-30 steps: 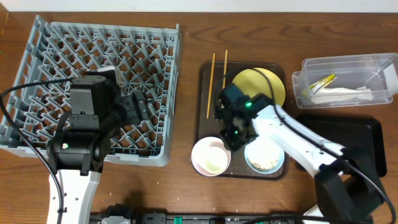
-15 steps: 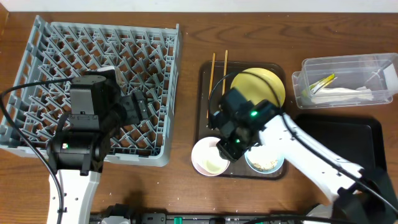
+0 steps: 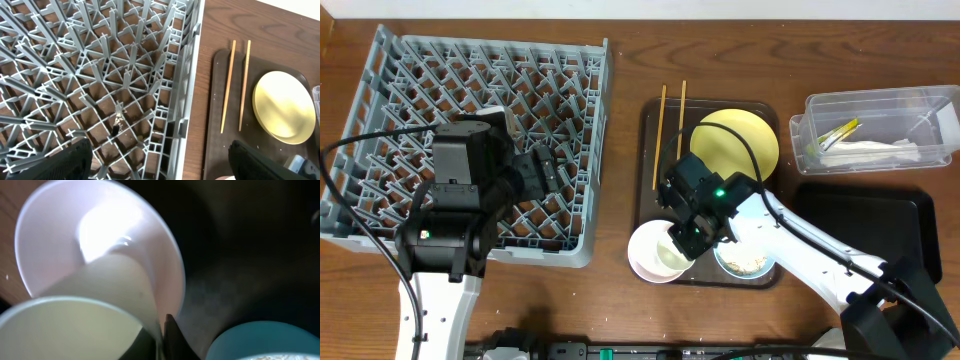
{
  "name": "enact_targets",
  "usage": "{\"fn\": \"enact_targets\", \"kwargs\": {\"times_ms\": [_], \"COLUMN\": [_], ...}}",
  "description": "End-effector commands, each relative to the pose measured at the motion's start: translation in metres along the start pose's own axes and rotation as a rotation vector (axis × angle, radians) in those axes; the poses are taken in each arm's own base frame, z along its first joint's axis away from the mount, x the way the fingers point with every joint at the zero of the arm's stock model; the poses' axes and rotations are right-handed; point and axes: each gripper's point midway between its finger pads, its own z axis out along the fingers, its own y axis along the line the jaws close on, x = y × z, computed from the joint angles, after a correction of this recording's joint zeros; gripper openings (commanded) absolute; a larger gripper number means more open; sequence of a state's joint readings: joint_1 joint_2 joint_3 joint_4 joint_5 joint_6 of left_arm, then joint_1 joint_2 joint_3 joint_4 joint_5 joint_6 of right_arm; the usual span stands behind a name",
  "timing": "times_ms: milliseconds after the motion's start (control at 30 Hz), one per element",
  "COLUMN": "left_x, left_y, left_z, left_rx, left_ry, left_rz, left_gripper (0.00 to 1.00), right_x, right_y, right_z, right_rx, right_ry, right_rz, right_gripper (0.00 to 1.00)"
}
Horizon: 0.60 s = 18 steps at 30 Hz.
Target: Sort waste into correct bins and load items into the dishwasher
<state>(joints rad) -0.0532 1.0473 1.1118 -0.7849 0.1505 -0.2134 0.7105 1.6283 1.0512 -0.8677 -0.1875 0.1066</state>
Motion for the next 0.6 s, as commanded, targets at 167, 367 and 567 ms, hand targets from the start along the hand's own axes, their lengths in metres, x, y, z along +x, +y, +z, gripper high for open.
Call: {"fn": "enact_targets", "kwargs": {"times_ms": [167, 367, 567], "left_x": [-0.008, -0.008, -0.014], "left_y": [-0.001, -0.014, -0.058], "left_z": [-0.005, -0.006, -0.011], "left_rx": [0.002, 0.078, 0.330], "left_ry": [-0.026, -0.020, -0.003], "left_rz": [-0.011, -0.009, -0.052], "left_gripper": [0.88, 0.89, 0.89], "right_x": [-0.014, -0.041, -0.080], "right_y": [0.004, -0.023, -0.041], "right_z": [-0.018, -0.073, -0.149], "right_rx": [-0.056, -0.055, -0.257], "right_ry": [-0.051, -0.197, -0.459], "right_rz": [0.067, 0.153, 0.163], "right_gripper": [0.01, 0.01, 0.01]}}
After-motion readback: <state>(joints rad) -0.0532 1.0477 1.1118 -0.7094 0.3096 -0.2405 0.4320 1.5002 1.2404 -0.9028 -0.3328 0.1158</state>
